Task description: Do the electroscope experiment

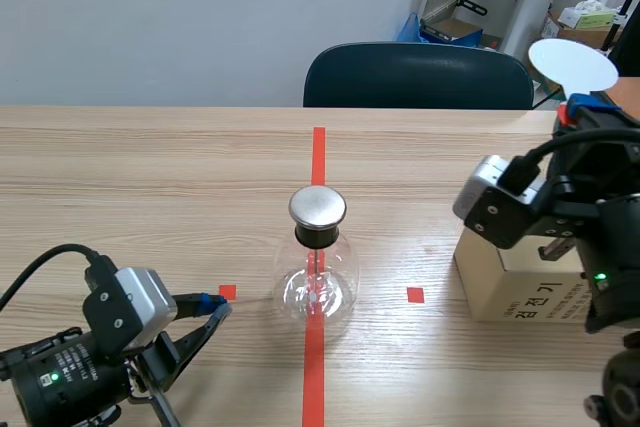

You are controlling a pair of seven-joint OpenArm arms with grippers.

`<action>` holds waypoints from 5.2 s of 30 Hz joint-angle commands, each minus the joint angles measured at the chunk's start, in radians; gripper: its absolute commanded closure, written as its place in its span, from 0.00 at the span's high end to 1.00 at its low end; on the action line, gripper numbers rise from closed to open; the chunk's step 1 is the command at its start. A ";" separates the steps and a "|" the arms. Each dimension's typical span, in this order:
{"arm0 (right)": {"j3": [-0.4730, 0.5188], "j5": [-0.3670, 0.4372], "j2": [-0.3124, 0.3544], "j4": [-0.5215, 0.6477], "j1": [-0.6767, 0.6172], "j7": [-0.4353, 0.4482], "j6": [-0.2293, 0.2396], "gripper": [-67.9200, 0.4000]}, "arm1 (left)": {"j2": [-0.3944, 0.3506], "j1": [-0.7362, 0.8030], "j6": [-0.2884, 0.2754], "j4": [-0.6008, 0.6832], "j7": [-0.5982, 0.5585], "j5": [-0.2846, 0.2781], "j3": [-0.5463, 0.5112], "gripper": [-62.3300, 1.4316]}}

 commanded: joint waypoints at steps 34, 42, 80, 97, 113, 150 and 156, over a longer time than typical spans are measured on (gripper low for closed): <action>-0.216 -0.185 0.009 -0.137 -0.019 -0.119 -0.069 0.03 | 0.080 -0.105 -0.073 -0.091 -0.008 0.091 0.021 0.11; -0.216 -0.185 0.008 -0.137 -0.019 -0.119 -0.072 0.03 | 0.084 -0.104 -0.077 -0.091 -0.009 0.091 0.021 0.11; -0.216 -0.185 0.008 -0.137 -0.019 -0.119 -0.071 0.03 | 0.084 -0.104 -0.076 -0.091 -0.006 0.090 0.021 0.11; -0.216 -0.185 0.008 -0.137 -0.019 -0.119 -0.071 0.03 | 0.084 -0.104 -0.076 -0.091 -0.006 0.090 0.021 0.11; -0.216 -0.185 0.008 -0.137 -0.019 -0.119 -0.071 0.03 | 0.084 -0.104 -0.076 -0.091 -0.006 0.090 0.021 0.11; -0.216 -0.185 0.009 -0.137 -0.019 -0.104 -0.071 0.03 | 0.084 -0.104 -0.076 -0.091 0.001 0.090 0.021 0.11; -0.216 -0.185 0.008 -0.137 -0.019 0.008 -0.070 0.03 | 0.084 -0.104 -0.076 -0.091 0.001 0.090 0.021 0.11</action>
